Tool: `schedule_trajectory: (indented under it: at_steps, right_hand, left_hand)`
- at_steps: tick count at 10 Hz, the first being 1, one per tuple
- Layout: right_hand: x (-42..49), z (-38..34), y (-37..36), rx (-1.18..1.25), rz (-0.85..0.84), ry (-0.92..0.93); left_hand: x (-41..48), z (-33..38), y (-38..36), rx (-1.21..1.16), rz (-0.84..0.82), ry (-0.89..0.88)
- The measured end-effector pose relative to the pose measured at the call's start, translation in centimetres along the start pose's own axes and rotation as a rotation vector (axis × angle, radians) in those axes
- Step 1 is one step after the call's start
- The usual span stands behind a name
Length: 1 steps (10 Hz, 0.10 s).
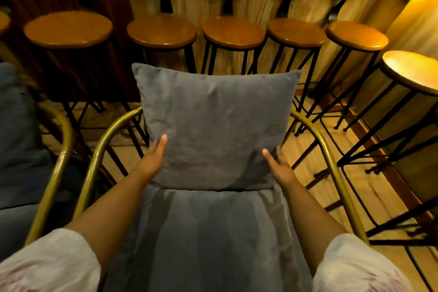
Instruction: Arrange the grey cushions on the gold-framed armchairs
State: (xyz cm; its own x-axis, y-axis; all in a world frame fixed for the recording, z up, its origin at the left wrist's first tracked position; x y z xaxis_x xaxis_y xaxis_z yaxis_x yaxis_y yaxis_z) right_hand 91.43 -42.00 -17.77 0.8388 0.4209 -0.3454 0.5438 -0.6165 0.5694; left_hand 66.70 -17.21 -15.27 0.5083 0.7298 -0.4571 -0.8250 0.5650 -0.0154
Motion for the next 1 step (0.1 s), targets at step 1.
schedule_trajectory:
  at_steps: [1]
  right_hand:
    - [-4.57, -1.38, 0.34, -0.146, -0.064, 0.038]
  left_hand:
    - [-4.21, 0.7, 0.62, 0.025, -0.086, -0.062]
Point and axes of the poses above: each hand's wrist, its own x-axis towards the middle knuckle, its own y-axis out of the back of the hand, z = x × y, the point moved 6 cm from there along x, towards the middle knuckle, and after that the axes turned 15 degrees about -x, right-handed, at the moved point
